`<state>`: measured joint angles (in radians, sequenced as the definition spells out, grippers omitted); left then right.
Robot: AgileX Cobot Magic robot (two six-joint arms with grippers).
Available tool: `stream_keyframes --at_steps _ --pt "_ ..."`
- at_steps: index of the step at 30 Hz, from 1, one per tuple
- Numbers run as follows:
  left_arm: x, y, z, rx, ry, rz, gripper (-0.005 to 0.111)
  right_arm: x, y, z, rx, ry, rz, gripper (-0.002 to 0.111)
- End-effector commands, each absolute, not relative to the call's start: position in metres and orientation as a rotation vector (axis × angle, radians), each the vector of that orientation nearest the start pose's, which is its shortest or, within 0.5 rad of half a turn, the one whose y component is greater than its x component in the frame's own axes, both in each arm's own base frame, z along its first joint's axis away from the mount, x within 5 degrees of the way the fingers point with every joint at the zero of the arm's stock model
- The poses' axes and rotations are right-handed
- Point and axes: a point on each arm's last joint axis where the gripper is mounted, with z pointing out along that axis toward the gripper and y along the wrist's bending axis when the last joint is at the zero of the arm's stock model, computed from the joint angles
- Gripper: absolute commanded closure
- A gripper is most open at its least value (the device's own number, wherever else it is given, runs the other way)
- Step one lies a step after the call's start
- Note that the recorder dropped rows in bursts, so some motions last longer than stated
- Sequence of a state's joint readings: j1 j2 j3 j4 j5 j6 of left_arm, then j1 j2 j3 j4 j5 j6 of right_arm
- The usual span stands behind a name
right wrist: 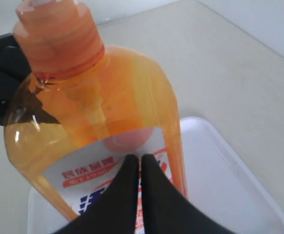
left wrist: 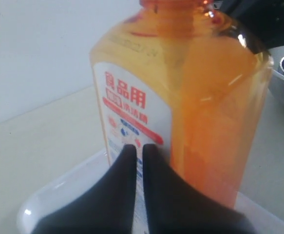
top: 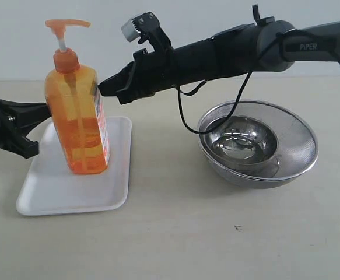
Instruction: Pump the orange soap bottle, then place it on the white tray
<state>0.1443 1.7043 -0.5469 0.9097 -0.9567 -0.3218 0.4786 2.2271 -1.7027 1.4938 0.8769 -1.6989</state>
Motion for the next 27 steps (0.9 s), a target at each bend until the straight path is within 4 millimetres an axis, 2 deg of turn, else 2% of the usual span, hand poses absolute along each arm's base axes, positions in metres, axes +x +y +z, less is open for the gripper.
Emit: stream_keyframes --at_steps 1,6,10,15,22,27 --pt "0.290 -0.009 0.160 0.549 1.824 -0.284 0.102 0.405 0.281 0.206 -1.263 1.690 0.978 0.108" --pt "0.290 0.005 0.160 0.483 1.842 -0.263 0.102 0.415 0.254 0.213 -1.242 1.730 0.978 0.108" --pt "0.289 0.006 0.173 0.468 1.720 -0.324 0.102 0.421 0.234 0.229 -1.221 1.708 0.969 0.108" --pt "0.285 0.006 0.187 0.509 1.686 -0.290 0.102 0.422 0.209 0.254 -1.221 1.668 0.953 0.108" --pt "0.274 0.003 0.223 0.542 1.569 -0.228 0.102 0.419 0.184 0.284 -1.196 1.659 0.920 0.108" --pt "0.262 0.001 0.251 0.545 1.494 -0.190 0.102 0.402 0.178 0.305 -1.339 1.594 0.918 0.108"
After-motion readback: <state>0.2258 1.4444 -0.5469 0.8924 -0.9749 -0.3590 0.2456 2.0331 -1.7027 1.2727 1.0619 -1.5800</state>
